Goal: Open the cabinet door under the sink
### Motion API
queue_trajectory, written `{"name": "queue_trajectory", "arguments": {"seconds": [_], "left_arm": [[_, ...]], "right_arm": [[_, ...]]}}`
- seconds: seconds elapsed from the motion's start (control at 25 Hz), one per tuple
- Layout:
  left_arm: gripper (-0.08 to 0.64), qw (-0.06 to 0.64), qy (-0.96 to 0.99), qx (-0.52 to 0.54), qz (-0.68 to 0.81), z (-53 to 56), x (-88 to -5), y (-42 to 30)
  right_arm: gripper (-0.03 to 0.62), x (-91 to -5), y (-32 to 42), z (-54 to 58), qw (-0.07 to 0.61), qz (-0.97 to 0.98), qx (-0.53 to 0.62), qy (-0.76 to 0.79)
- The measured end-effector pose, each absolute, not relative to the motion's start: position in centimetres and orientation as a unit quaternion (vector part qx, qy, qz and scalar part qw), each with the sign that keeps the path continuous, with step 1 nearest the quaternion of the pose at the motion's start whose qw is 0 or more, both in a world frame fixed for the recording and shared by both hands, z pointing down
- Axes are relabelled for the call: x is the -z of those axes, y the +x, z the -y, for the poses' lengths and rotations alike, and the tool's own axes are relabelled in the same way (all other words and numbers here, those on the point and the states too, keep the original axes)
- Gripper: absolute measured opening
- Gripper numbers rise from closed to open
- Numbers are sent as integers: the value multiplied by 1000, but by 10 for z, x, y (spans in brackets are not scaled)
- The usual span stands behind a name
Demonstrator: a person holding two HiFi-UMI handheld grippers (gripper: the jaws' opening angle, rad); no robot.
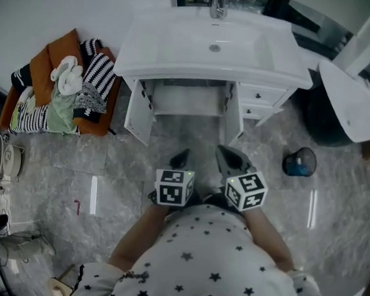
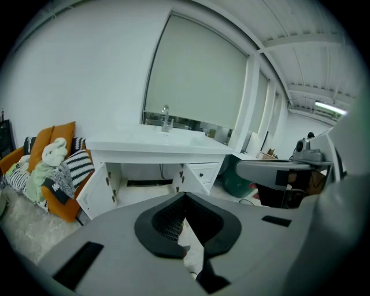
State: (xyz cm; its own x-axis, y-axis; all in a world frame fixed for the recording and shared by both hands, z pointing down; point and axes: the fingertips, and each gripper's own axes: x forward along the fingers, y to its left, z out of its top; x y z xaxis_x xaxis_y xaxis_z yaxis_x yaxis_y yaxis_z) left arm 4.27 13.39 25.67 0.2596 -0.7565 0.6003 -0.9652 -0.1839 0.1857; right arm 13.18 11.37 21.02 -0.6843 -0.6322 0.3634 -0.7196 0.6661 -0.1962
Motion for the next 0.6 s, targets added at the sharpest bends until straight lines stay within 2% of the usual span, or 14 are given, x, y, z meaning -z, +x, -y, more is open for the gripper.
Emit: {"name": "queue_trajectory", "arguments": {"seconds": [0.6], "left_arm": [[3, 273, 738, -193, 587, -136, -256, 43]], "right_arm": [[8, -211, 129, -121, 143, 908, -156, 361]]}}
